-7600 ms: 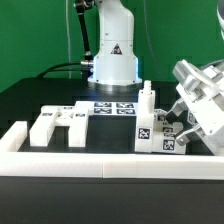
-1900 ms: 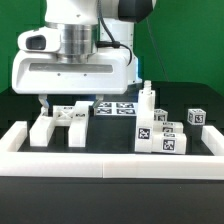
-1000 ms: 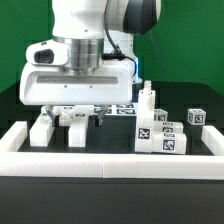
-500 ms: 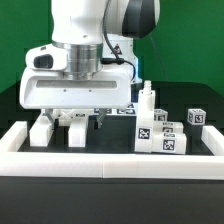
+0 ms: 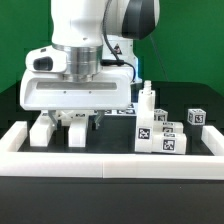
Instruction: Assemble chair
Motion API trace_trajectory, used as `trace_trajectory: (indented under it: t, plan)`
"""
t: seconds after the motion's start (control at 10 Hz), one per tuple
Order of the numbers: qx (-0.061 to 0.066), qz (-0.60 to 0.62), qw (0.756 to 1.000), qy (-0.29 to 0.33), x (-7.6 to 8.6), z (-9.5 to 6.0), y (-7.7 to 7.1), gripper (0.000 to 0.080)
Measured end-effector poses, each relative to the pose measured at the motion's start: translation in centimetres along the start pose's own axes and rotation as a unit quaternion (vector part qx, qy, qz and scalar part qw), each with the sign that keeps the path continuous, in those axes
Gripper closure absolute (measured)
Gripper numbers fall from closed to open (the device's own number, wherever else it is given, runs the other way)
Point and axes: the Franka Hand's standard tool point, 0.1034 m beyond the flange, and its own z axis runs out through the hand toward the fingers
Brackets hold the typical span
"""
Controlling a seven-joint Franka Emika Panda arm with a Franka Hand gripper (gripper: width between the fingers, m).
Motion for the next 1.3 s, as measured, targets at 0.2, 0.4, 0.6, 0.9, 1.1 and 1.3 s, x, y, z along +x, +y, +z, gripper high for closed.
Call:
trace_trajectory:
  t: [0.2, 0.4, 0.6, 0.9, 1.1, 1.3]
  plan:
    - [-0.001, -0.003, 1.0, 0.001, 0.1, 0.0, -0.2, 0.0409]
    - [-0.001, -0.003, 1.0, 0.001, 0.1, 0.0, -0.2, 0.0512]
    - [-0.001, -0.003, 1.0, 0.001, 0.1, 0.0, -0.2, 0.0512]
    - [0.0, 0.006, 1.0, 0.004, 0.3, -0.8, -0.8, 0.0512]
    - [0.005, -0.003, 1.0, 0.008, 0.9, -3.8, -1.7, 0.0512]
    - [0.013, -0.005, 1.0, 0.006, 1.6, -6.9, -1.9, 0.0512]
